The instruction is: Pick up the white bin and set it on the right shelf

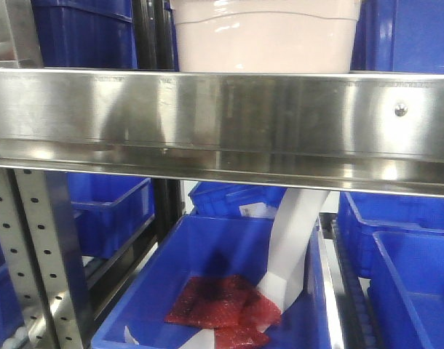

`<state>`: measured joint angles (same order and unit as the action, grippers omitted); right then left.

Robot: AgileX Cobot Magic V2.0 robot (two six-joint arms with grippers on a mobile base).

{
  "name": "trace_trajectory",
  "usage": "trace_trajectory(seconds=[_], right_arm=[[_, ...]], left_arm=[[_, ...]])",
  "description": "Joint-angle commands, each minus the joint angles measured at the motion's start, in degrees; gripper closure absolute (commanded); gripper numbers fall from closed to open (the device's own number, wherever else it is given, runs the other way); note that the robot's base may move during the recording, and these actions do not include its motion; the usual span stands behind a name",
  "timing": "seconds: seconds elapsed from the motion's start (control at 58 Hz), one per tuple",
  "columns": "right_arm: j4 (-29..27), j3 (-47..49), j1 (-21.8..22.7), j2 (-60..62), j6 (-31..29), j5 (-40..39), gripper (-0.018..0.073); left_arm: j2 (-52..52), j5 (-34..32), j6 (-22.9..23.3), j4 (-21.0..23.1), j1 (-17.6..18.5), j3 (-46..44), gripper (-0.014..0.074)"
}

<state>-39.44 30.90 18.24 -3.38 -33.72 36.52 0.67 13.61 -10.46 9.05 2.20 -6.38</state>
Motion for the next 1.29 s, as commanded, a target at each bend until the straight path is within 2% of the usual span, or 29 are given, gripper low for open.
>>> trace_trajectory(seconds=[0.0,0.103,0.155,0.19,1.154,1.275], right_arm=[[-1.6,1.34,-0.06,-0.99,-0.51,-4.42,0.0489],[-1.6,1.34,-0.06,-0.99,-0.51,-4.24,0.0489],[-1.6,1.34,-0.06,-0.99,-0.51,-4.24,0.0489],[-1.6,1.34,-0.06,-0.99,-0.51,-4.19,0.0489],[-1.6,1.28,-0.06,-0.99,-0.51,-4.16,0.0489],[-0.67,0.15,-0.34,-1.93,0.97,-8.06,0.0489]], left_arm=[[-2.24,-6.35,0.53,0.31,-1.2,1.75,0.0724],[-1.88,-11.5,0.58,1.0,-1.2,6.11,0.0723],[-1.88,-16.62,0.58,1.54,-1.2,8.69,0.0723],[-1.88,-14.63,0.58,1.53,-1.2,8.38,0.0723],[-1.88,-14.93,0.58,1.53,-1.2,8.48,0.0724],[-1.88,-14.93,0.58,1.53,-1.2,8.48,0.0724]])
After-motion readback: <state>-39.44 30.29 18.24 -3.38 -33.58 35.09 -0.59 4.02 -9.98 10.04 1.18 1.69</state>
